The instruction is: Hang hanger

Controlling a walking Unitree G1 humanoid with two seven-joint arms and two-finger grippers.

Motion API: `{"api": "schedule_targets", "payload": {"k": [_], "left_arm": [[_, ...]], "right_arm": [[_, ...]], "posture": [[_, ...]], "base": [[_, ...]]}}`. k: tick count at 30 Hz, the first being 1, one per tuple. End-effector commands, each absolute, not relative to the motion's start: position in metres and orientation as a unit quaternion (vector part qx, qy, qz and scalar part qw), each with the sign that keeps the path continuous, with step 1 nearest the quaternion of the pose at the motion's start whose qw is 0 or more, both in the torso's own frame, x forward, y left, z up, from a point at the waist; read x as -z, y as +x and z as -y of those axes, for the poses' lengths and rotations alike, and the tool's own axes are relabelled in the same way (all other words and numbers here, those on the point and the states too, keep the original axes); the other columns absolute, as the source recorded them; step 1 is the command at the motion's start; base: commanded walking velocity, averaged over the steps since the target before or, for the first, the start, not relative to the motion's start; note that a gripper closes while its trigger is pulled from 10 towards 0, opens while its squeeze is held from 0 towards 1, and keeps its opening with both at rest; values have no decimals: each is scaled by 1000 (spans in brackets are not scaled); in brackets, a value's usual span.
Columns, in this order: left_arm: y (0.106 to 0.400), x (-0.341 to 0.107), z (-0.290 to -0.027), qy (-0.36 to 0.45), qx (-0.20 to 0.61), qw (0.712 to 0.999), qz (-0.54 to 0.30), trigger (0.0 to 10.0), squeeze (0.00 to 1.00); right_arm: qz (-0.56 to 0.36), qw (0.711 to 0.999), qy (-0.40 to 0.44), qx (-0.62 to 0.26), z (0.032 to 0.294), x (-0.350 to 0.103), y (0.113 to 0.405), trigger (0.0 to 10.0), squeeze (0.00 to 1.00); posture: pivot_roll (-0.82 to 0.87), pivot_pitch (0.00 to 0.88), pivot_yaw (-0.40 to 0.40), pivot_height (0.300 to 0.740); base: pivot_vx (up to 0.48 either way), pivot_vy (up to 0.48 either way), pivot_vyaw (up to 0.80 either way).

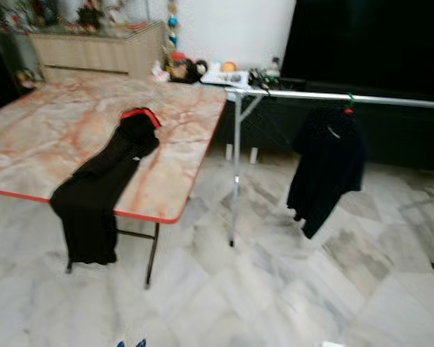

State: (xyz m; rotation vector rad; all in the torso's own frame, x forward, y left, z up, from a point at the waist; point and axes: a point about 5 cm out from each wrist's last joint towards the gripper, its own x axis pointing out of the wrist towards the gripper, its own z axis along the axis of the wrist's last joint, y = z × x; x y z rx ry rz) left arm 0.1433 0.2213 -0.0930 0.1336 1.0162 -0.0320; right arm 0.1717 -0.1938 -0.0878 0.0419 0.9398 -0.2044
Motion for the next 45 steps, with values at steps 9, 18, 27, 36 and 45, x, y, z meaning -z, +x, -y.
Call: {"api": "schedule_targets", "payload": {"k": [9, 18, 27, 36, 45], "left_arm": [[153, 89, -217, 107, 57, 877, -465, 10000, 0], [202, 63, -213, 209, 134, 891, -380, 10000, 0], [237, 40, -207, 268, 171, 895, -313, 10000, 0], [267, 13, -195, 358, 259, 865, -236, 10000, 0], [282, -9, -174, 374, 410, 805, -209, 10000, 0]], "right_arm": [[-442, 890, 17, 108, 202, 84, 176, 10000, 0], [-368, 928, -52, 19, 197, 58, 223, 10000, 0], [-314, 941, -112, -60, 187, 38, 252, 10000, 0], [-200, 917, -152, -308, 166, -3, 281, 10000, 0], [-207, 775, -204, -561, 163, -27, 279, 10000, 0]], "posture": [[123, 17, 1, 740], [126, 10, -4, 740], [86, 0, 4, 740], [98, 0, -7, 740], [105, 0, -27, 740]], "base": [[0, 0, 0], [0, 0, 0], [0, 0, 0], [0, 0, 0], [0, 0, 0]]}}
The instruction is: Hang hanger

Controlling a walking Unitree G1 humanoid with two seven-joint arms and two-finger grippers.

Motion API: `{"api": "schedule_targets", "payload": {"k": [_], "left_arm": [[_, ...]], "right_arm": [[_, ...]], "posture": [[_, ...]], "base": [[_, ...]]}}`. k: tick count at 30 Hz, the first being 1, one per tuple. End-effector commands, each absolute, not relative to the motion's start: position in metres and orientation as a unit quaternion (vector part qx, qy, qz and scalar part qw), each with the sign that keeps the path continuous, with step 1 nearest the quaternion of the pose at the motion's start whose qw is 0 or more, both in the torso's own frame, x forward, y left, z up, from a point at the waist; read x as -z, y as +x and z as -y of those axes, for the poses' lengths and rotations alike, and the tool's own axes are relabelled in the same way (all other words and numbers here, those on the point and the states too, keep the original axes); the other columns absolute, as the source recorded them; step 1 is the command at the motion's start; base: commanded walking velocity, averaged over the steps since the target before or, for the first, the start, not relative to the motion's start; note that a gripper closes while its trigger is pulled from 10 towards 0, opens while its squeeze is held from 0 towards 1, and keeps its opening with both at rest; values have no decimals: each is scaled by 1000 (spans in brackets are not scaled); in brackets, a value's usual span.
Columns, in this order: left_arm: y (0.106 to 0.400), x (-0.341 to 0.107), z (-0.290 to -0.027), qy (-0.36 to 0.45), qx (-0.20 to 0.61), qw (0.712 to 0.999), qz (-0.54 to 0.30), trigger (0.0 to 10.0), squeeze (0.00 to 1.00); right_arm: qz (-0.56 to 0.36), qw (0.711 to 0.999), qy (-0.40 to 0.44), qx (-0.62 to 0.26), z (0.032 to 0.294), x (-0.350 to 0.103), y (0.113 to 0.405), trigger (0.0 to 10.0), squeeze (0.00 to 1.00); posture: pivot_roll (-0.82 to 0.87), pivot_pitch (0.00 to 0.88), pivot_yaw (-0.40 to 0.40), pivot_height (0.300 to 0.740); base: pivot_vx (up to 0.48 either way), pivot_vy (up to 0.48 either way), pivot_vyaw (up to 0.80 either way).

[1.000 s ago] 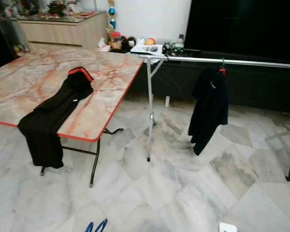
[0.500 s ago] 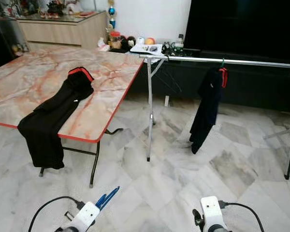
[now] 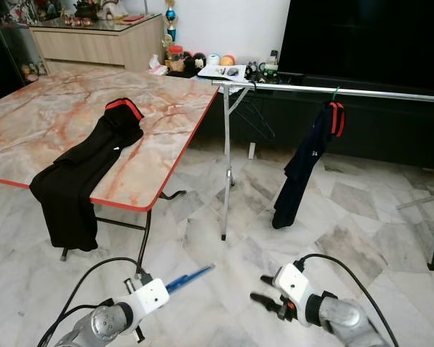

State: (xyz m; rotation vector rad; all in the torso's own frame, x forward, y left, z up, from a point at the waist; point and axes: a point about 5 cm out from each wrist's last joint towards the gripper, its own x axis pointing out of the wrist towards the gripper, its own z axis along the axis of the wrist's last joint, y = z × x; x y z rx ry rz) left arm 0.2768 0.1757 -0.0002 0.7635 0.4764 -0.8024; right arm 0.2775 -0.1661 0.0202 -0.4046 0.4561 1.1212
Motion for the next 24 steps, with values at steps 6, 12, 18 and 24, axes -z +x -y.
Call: {"api": "schedule_targets", "payload": {"k": [6, 12, 18, 24], "left_arm": [[291, -29, -166, 408, 491, 745, -194, 10000, 0], [298, -46, -152, 415, 529, 720, -172, 10000, 0], [300, -58, -137, 418, 552, 705, -156, 10000, 0], [305, -73, -125, 418, 555, 706, -140, 10000, 0]], "right_arm": [[-213, 688, -223, -657, 156, -32, 271, 10000, 0], [-190, 669, -288, -659, 147, -32, 274, 10000, 0], [-110, 685, -373, -616, 135, -40, 285, 10000, 0], [-117, 673, -383, -623, 133, -34, 281, 10000, 0]], "posture": [[110, 0, -46, 740], [117, 0, -56, 740], [117, 0, -62, 740], [125, 0, -65, 740]], "base": [[0, 0, 0], [0, 0, 0], [0, 0, 0], [0, 0, 0]]}}
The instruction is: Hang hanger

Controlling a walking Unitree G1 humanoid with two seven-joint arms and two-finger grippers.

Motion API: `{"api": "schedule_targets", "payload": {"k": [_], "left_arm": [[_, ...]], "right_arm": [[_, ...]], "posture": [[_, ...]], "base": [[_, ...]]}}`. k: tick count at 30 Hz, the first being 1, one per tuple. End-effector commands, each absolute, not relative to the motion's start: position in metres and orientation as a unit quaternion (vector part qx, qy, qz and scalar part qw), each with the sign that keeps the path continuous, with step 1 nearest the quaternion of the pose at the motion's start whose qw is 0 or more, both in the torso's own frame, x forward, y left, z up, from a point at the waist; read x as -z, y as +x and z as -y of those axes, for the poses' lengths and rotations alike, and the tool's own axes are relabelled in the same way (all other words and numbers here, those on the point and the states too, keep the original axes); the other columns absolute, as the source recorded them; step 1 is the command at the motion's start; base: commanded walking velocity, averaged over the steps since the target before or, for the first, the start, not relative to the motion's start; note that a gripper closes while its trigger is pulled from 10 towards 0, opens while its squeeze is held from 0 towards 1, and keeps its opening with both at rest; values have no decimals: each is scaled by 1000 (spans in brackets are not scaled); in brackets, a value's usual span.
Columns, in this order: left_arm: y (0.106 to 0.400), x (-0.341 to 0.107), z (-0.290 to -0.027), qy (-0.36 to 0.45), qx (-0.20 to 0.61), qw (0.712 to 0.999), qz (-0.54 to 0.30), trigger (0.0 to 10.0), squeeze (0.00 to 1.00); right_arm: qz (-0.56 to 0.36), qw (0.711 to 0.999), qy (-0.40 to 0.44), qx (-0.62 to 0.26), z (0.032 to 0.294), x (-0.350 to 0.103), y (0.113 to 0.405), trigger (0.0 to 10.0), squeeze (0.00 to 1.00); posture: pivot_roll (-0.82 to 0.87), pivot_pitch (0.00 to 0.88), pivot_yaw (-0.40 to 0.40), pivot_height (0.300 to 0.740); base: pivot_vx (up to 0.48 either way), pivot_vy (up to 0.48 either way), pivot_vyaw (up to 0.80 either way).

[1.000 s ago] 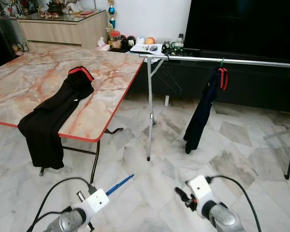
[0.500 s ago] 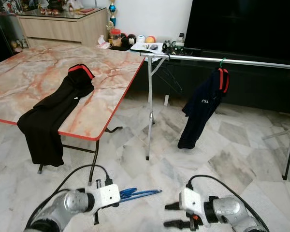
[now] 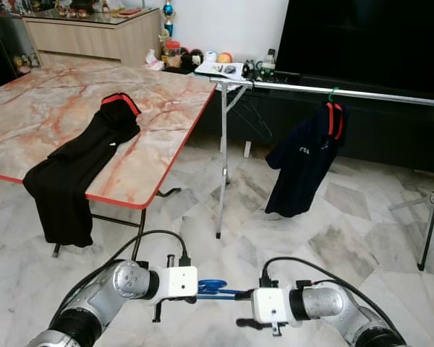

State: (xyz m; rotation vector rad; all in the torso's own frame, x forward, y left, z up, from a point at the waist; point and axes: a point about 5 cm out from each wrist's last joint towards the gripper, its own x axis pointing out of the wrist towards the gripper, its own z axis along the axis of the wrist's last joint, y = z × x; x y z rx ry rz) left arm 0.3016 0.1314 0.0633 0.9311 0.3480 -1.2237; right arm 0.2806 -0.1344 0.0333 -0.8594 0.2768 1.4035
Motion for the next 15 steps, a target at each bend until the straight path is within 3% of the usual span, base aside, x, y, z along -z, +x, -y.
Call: {"api": "schedule_targets", "payload": {"k": [1, 6, 15], "left_arm": [[304, -75, -122, 417, 558, 705, -137, 10000, 0], [301, -81, -112, 417, 571, 696, -124, 10000, 0], [295, -80, -106, 402, 578, 697, -134, 10000, 0]], "right_arm": [[-115, 676, -381, -621, 131, -34, 281, 10000, 0], [-107, 672, -399, -615, 127, -30, 280, 10000, 0], [-88, 712, -384, -581, 132, -41, 292, 10000, 0]], "posture": [[126, 0, -64, 740], [127, 0, -62, 740], [124, 0, -57, 740]], "base": [[0, 0, 0], [0, 0, 0], [0, 0, 0]]}}
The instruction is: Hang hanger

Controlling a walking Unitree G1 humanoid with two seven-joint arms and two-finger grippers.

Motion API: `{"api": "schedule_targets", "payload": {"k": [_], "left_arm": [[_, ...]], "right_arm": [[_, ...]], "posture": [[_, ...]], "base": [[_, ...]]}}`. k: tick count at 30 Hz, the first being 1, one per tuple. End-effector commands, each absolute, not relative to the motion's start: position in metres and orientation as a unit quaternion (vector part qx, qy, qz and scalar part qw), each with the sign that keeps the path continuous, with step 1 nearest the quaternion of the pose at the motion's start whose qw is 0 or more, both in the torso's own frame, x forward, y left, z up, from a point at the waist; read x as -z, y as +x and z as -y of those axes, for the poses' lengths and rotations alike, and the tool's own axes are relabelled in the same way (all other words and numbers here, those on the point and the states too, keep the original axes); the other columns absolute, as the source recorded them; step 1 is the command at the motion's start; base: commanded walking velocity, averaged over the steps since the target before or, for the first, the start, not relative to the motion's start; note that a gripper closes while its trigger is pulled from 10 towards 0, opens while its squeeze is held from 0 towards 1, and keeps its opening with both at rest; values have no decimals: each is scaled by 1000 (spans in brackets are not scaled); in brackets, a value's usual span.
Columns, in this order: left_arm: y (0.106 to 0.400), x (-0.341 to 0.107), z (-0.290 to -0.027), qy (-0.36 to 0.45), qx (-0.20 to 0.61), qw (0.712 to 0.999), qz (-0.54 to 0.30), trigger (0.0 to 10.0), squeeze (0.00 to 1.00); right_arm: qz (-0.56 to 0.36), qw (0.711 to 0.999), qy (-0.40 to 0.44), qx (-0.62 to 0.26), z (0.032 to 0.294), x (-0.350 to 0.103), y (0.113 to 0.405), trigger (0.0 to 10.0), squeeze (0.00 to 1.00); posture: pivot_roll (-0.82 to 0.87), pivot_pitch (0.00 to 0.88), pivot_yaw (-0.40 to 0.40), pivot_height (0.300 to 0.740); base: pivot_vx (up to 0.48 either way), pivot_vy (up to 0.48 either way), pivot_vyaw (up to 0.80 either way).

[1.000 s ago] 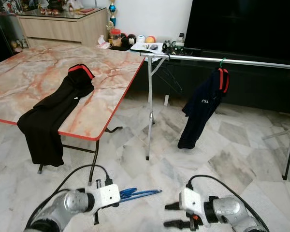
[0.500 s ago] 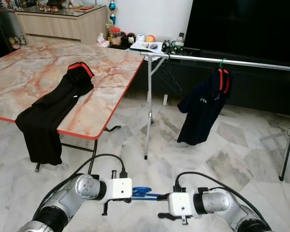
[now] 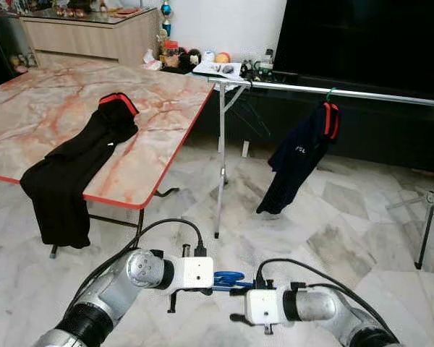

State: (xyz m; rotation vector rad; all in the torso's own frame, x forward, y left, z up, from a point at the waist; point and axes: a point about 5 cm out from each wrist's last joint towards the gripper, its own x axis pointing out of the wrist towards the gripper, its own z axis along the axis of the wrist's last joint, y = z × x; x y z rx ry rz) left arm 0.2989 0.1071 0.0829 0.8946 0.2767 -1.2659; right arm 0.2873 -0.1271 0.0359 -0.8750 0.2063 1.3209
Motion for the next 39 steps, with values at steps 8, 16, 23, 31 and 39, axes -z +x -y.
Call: {"api": "schedule_targets", "payload": {"k": [8, 16, 23, 31, 39], "left_arm": [[292, -69, -115, 418, 566, 690, -169, 10000, 0], [290, -62, -119, 436, 561, 678, -188, 10000, 0], [290, -59, -122, 438, 553, 682, -194, 10000, 0], [290, -69, -115, 437, 563, 678, -180, 10000, 0], [287, -76, -106, 439, 576, 669, -167, 10000, 0]], "right_arm": [[-87, 716, -372, -584, 142, -48, 294, 10000, 0], [-93, 711, -363, -595, 142, -48, 292, 10000, 0], [-95, 713, -355, -597, 144, -49, 292, 10000, 0], [-108, 710, -357, -597, 140, -42, 289, 10000, 0], [-101, 728, -368, -570, 137, -40, 293, 10000, 0]], "posture": [[124, 0, -57, 740], [115, 0, -54, 740], [112, 0, -59, 740], [120, 0, -59, 740], [120, 0, -59, 740]], "base": [[0, 0, 0], [0, 0, 0], [0, 0, 0], [0, 0, 0], [0, 0, 0]]}}
